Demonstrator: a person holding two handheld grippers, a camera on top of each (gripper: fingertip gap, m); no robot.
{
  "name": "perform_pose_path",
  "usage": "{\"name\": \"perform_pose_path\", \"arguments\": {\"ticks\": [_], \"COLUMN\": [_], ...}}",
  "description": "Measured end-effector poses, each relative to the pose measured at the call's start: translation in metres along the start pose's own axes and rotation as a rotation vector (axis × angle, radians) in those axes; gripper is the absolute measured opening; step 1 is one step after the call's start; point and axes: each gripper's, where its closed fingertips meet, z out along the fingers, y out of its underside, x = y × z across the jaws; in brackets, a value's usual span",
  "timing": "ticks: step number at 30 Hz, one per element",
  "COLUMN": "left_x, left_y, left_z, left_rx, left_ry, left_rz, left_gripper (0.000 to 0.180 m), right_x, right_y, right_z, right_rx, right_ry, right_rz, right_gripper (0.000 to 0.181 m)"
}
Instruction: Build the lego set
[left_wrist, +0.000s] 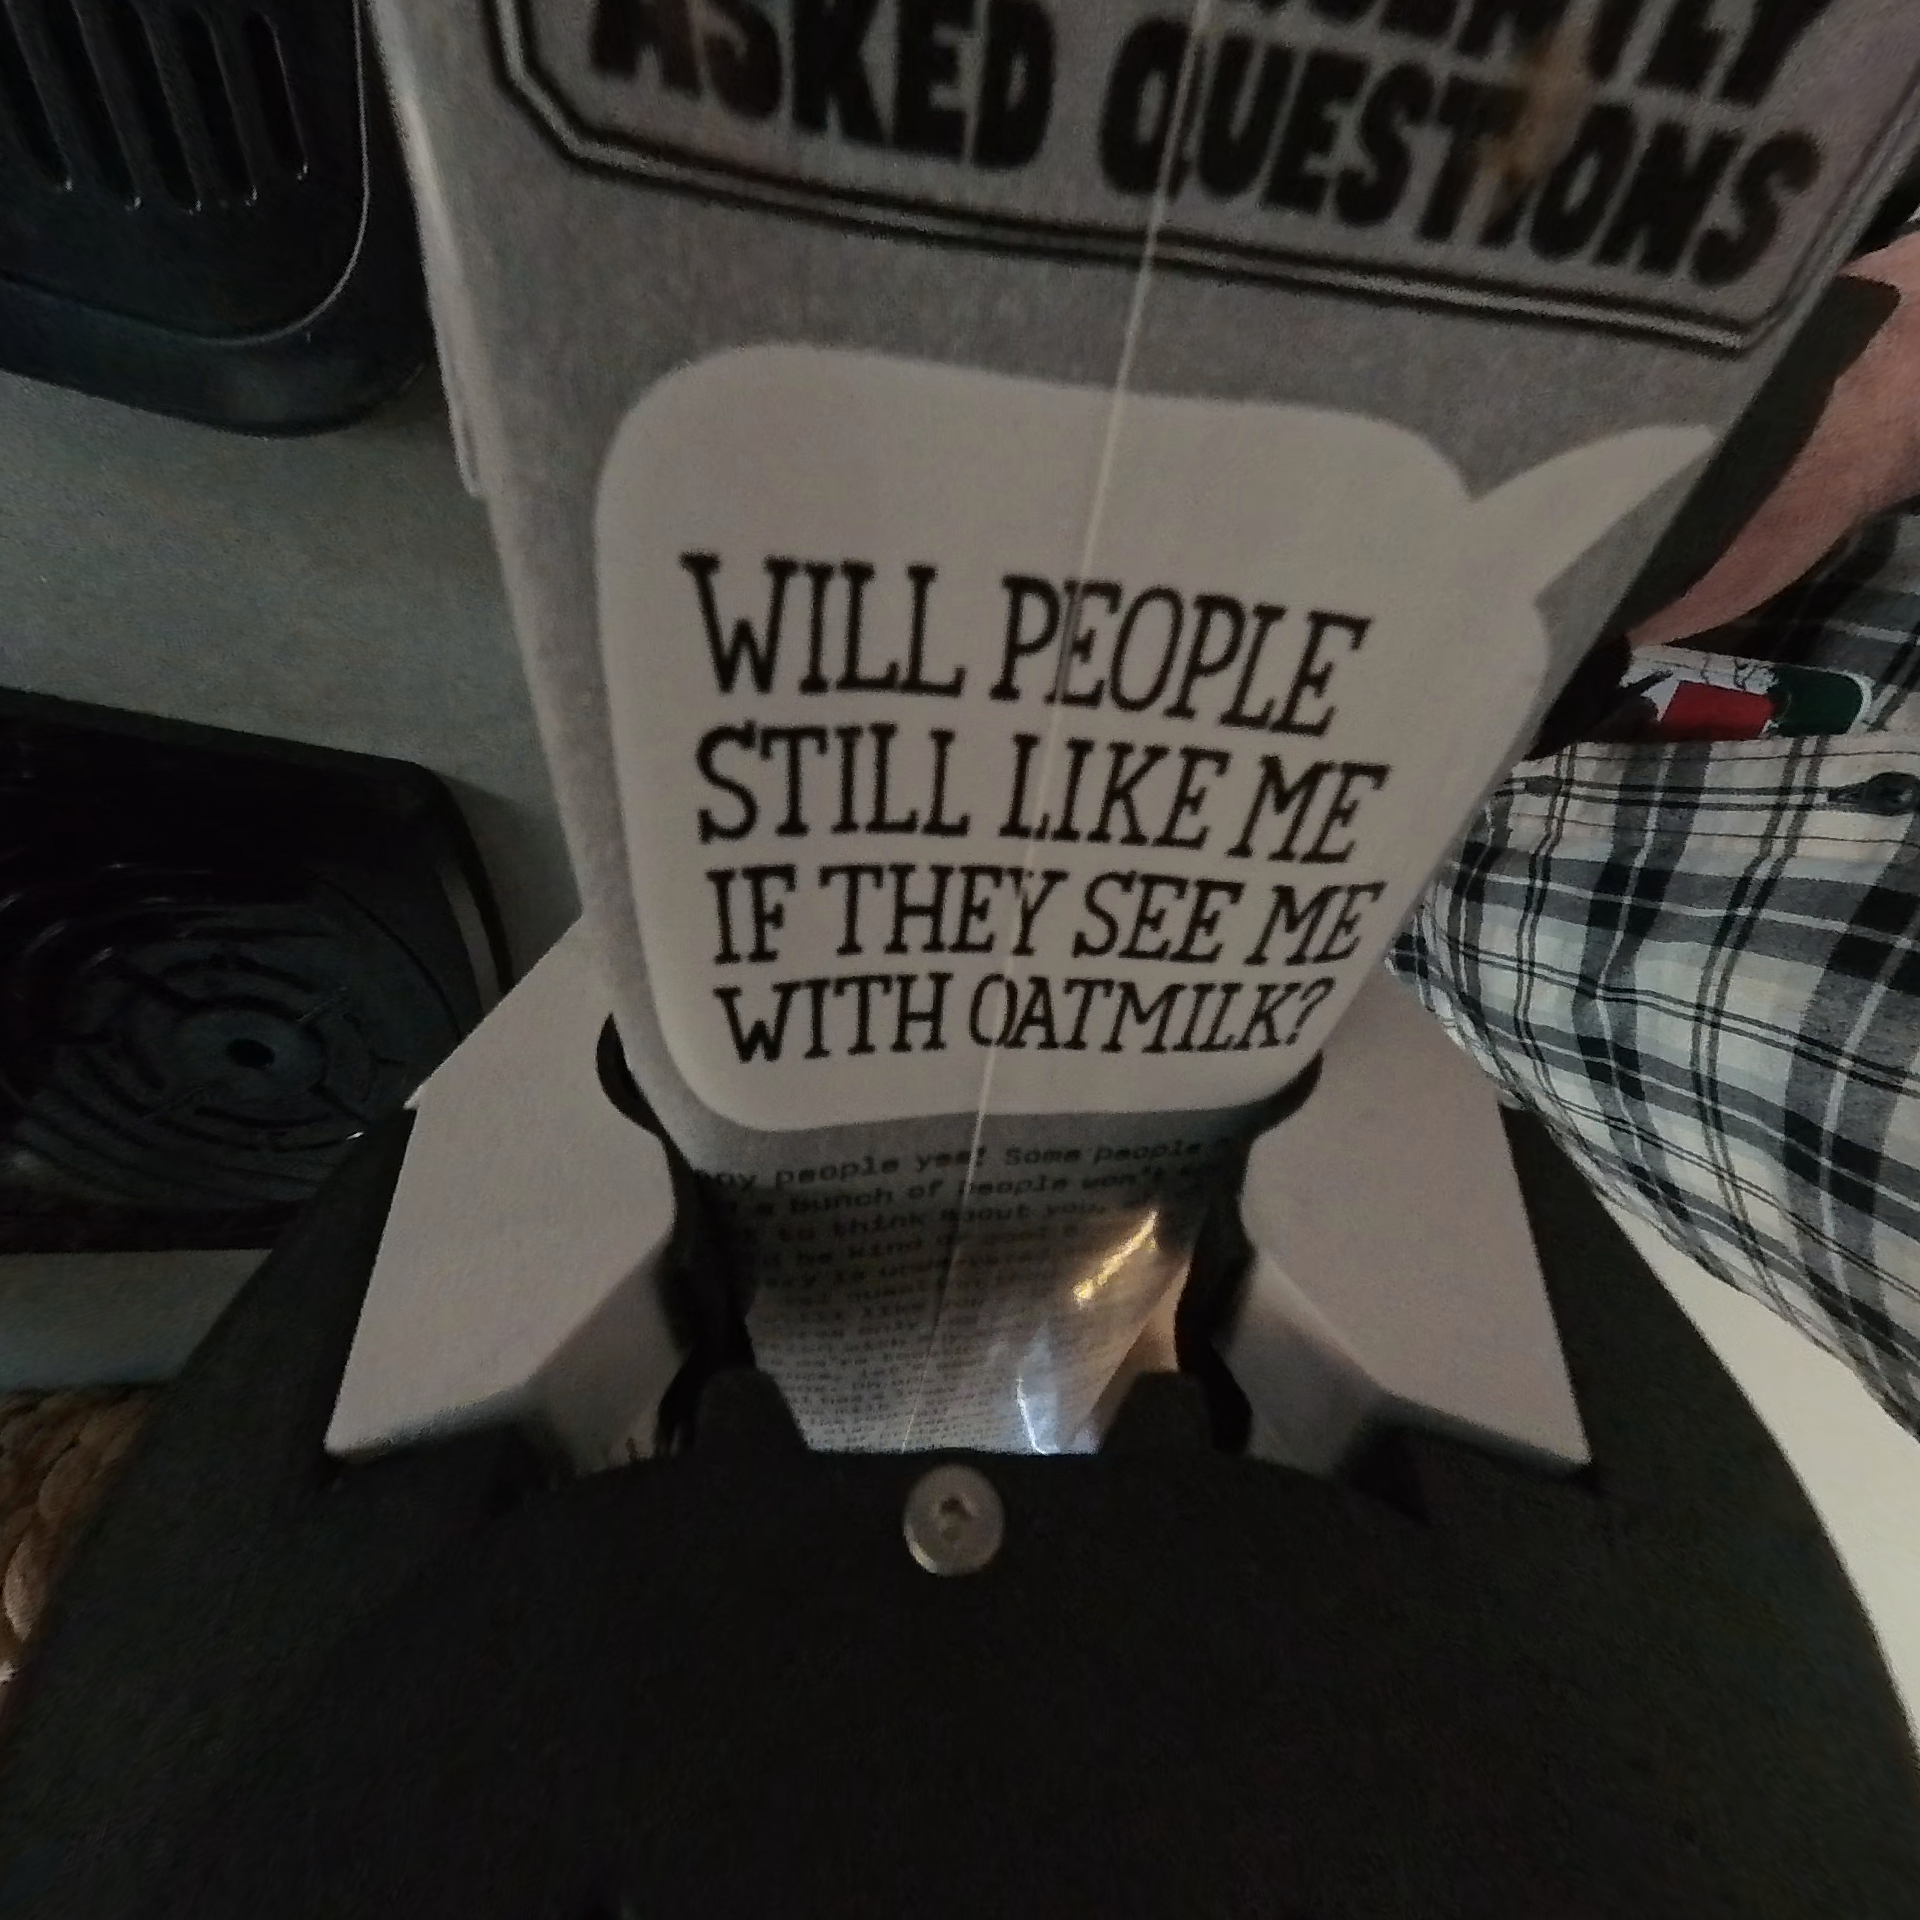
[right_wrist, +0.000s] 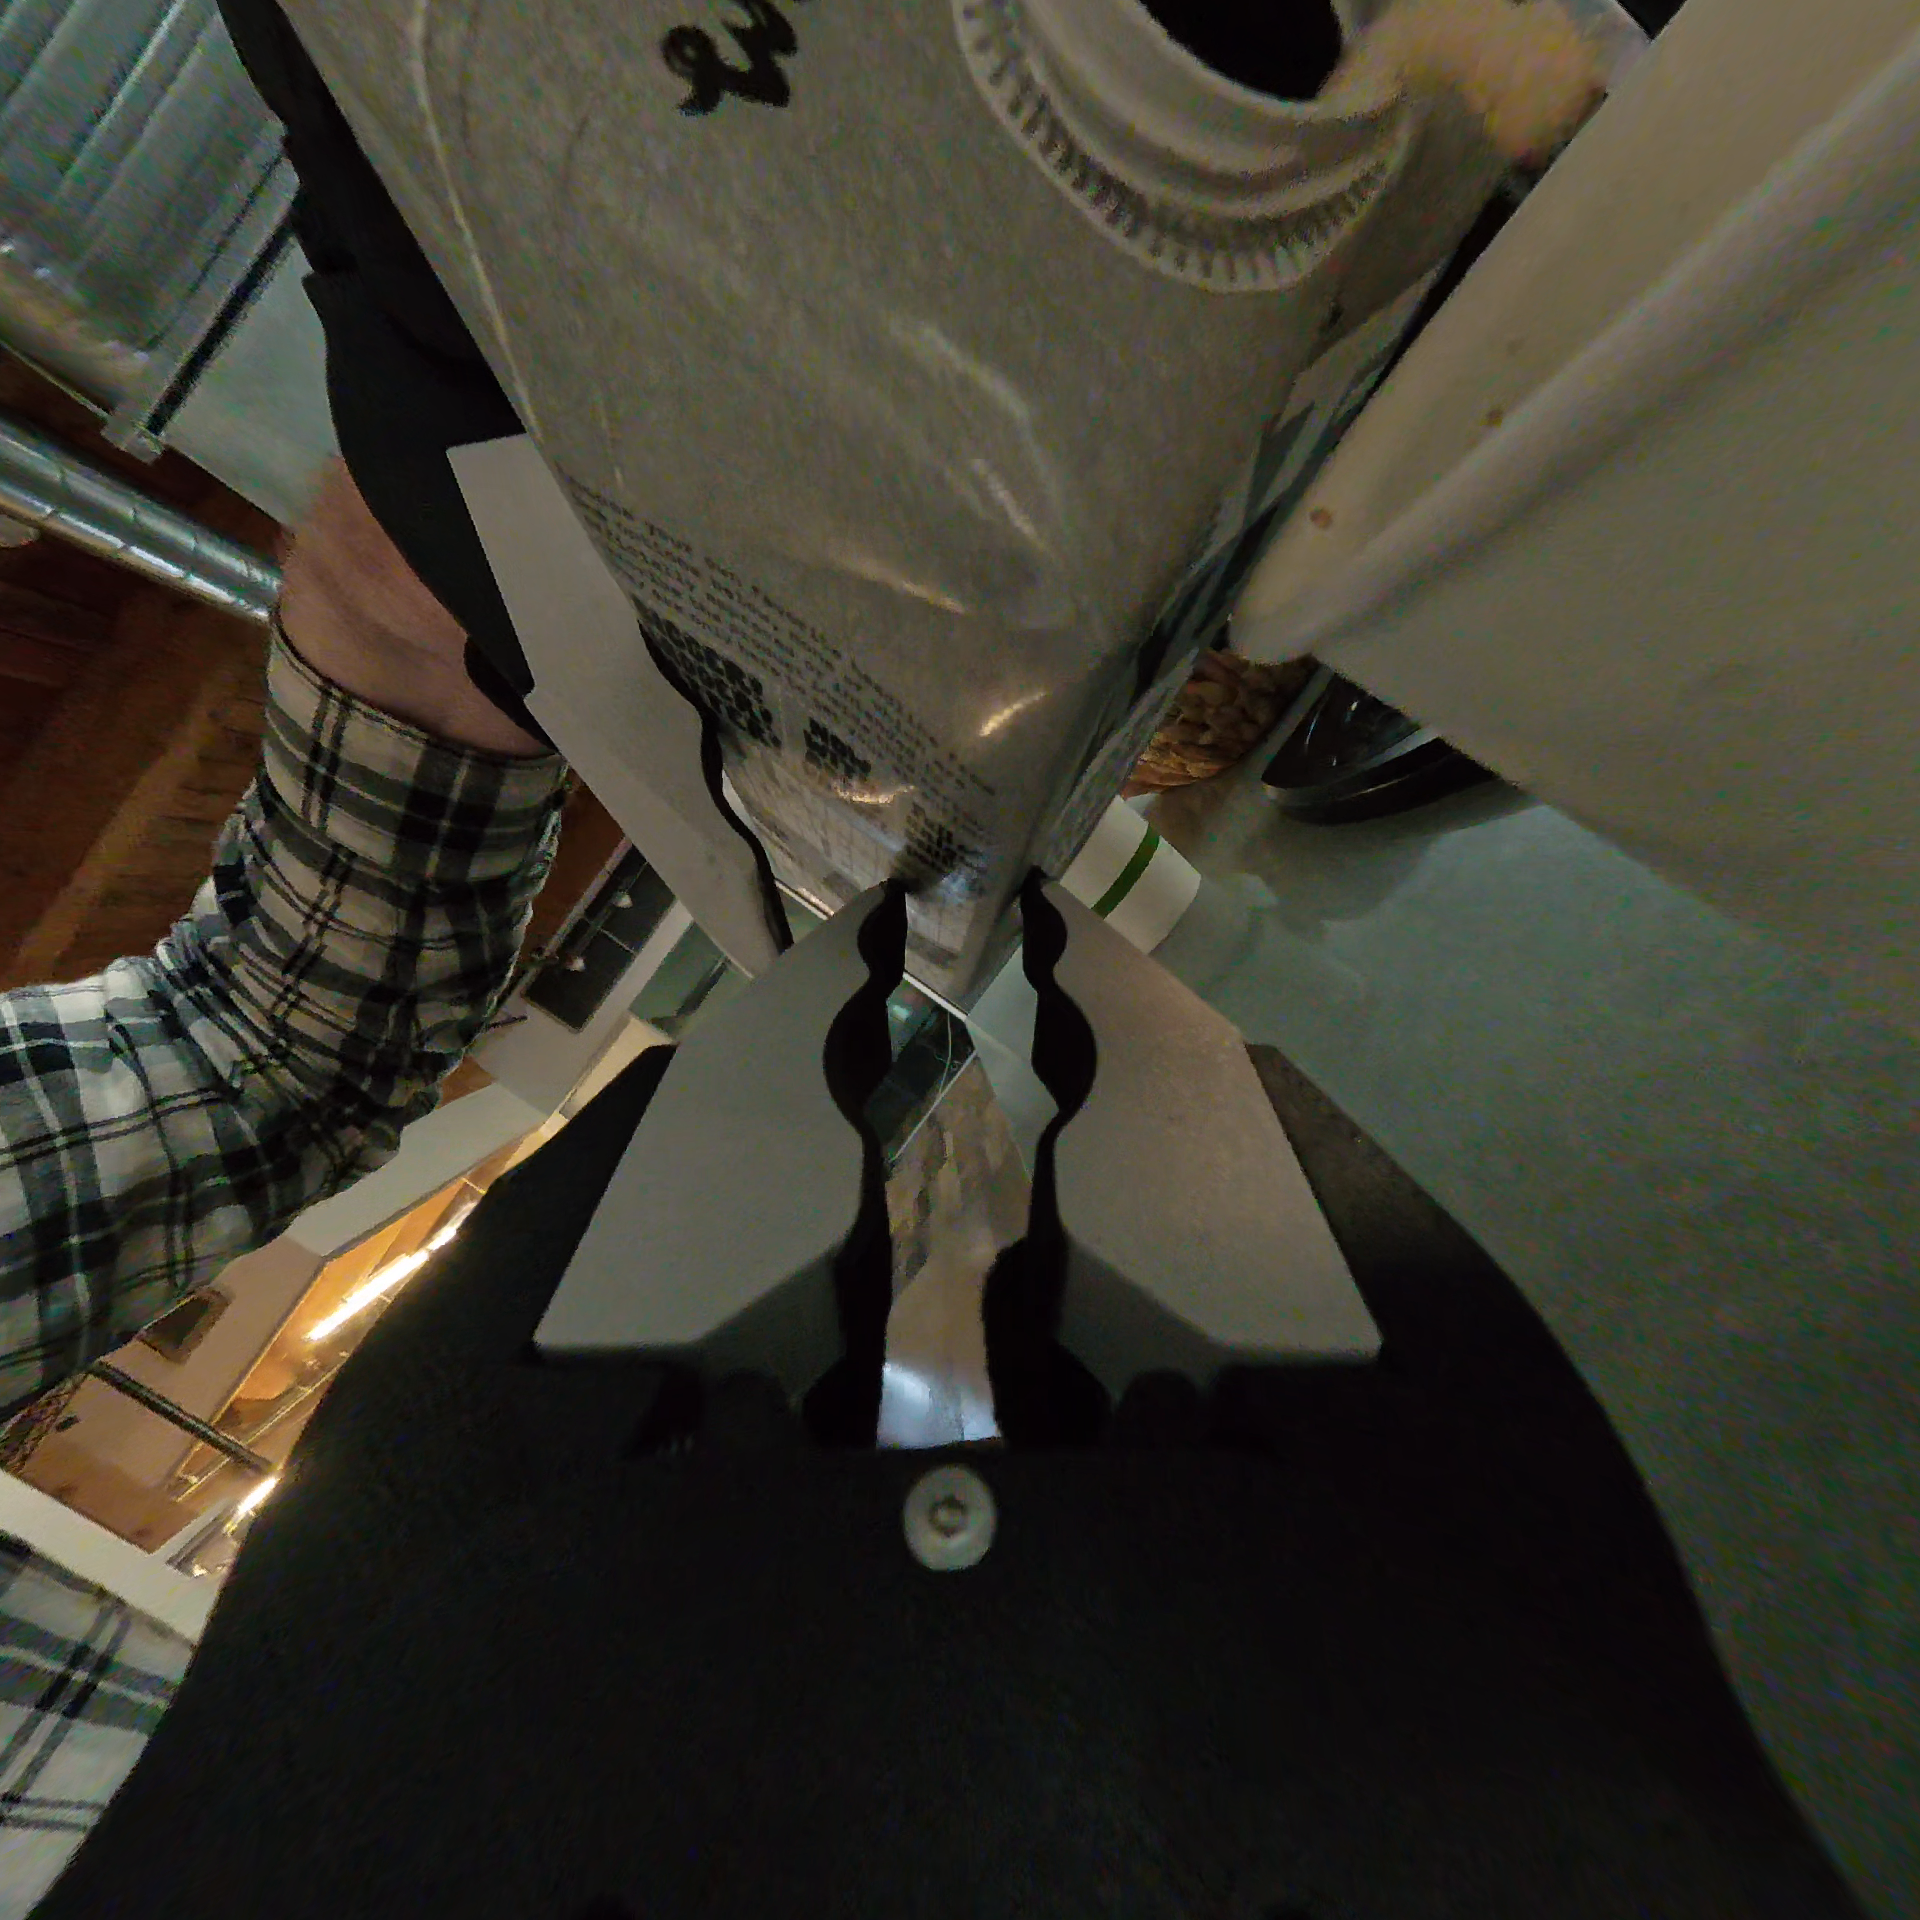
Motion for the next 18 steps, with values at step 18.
{"name": "perform_pose_path", "arguments": {"ticks": [18], "left_x": [0.0014], "left_y": [0.0018], "left_z": [-0.0005], "left_rx": [-0.033], "left_ry": [-0.003], "left_rz": [-0.009], "left_gripper": [0.114], "right_x": [-0.0026], "right_y": [-0.0015], "right_z": [-0.0003], "right_rx": [-0.005], "right_ry": [-0.023], "right_rz": [0.017], "right_gripper": [0.019]}}
